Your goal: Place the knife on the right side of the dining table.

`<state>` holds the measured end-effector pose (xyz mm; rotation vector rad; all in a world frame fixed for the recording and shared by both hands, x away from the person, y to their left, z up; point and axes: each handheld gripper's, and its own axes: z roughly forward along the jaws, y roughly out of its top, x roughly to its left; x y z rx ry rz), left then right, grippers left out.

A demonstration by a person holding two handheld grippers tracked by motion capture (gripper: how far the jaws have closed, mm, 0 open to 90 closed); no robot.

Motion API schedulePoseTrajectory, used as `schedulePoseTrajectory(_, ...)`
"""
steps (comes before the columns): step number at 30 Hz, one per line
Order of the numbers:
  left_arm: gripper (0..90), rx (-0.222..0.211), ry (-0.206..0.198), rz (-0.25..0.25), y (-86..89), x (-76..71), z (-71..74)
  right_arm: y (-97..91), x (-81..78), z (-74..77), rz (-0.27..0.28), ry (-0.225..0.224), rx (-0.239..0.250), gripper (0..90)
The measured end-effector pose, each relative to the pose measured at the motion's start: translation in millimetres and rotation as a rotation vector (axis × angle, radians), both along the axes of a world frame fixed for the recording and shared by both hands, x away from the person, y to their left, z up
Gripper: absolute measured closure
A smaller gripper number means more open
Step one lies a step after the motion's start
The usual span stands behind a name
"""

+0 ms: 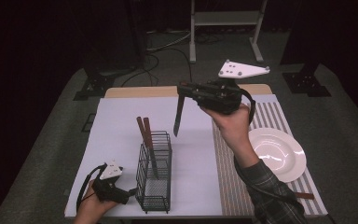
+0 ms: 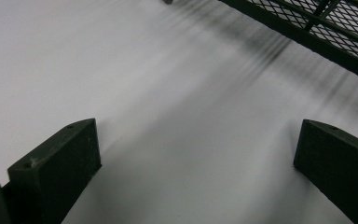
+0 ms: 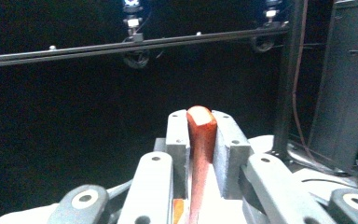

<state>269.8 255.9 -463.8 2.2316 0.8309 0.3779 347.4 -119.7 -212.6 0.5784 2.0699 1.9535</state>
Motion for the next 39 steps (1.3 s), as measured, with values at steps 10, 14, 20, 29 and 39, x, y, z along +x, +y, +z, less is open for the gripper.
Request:
schedulePoseTrajectory(10, 0.0, 0.000, 0.001, 0.000, 0.0, 0.0, 0.1, -38.3, 12.1, -1.4, -0.128, -0.008, 0.000, 77.5)
schedulePoseTrajectory(14, 0.0, 0.000, 0.001, 0.000, 0.0, 0.0, 0.0, -48.4, 17.0, -3.9, -0.168, -0.009, -0.007, 77.5)
schedulePoseTrajectory(20, 0.0, -0.001, -0.001, 0.000, 0.0, 0.0, 0.0, -66.3, 30.3, -16.9, -0.239, 0.003, -0.024, 77.5)
schedulePoseTrajectory(29, 0.0, -0.002, -0.002, 0.001, -0.1, 0.0, -0.1, -87.2, 52.5, -42.2, -0.341, 0.025, -0.050, 77.5)
schedulePoseTrajectory(39, 0.0, -0.002, 0.000, 0.001, 0.0, 0.0, -0.2, -113.3, 78.0, -71.4, -0.442, 0.076, -0.057, 77.6)
